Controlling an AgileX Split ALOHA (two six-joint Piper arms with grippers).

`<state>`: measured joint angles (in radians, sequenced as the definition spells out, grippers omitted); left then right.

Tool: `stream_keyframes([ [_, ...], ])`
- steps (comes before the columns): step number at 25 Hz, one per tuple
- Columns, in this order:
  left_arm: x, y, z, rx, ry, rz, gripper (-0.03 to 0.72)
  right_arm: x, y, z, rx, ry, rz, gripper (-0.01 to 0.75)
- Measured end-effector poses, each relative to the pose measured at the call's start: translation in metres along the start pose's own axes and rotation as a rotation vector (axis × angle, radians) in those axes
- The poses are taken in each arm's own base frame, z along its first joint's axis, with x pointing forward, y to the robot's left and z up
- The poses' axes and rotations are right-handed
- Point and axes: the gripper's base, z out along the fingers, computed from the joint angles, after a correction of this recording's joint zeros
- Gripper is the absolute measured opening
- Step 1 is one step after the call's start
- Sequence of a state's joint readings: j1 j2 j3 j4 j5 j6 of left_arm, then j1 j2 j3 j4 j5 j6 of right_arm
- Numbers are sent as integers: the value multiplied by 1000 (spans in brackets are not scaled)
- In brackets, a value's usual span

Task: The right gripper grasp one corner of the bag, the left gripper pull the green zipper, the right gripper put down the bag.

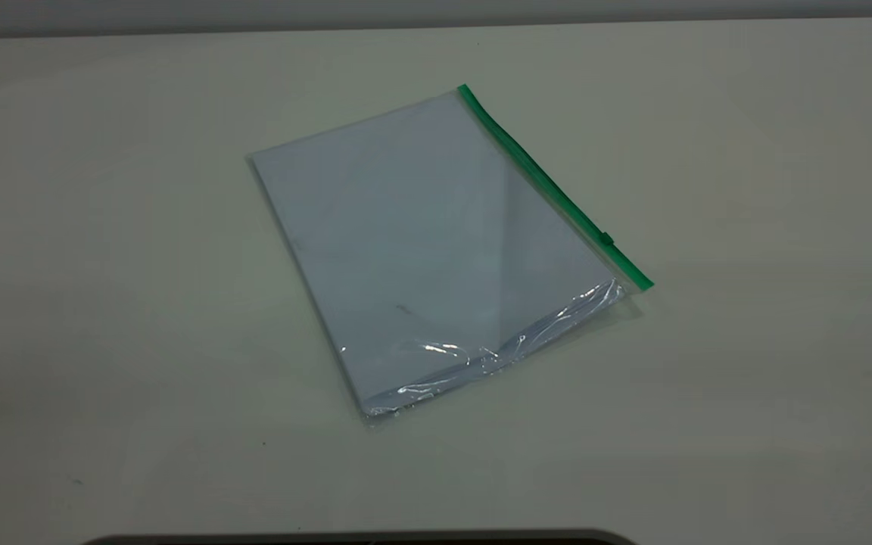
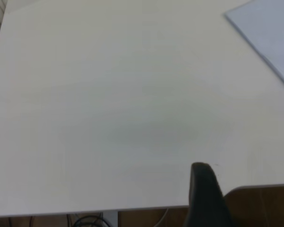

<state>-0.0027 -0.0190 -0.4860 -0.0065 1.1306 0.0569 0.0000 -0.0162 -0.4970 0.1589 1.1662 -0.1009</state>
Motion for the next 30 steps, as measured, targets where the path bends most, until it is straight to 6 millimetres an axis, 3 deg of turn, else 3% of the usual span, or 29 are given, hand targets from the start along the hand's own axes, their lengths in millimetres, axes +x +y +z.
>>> stream_keyframes([
  [21, 0, 0, 0, 0, 0, 0, 511, -3, 0, 0, -1, -33, 5, 360],
  [27, -1, 0, 0, 3, 2, -1, 511, -22, 7, -2, -94, -223, 94, 360],
  [30, -15, 1, 2, 5, 14, -1, 511, -36, 9, 9, -137, -210, 132, 360],
])
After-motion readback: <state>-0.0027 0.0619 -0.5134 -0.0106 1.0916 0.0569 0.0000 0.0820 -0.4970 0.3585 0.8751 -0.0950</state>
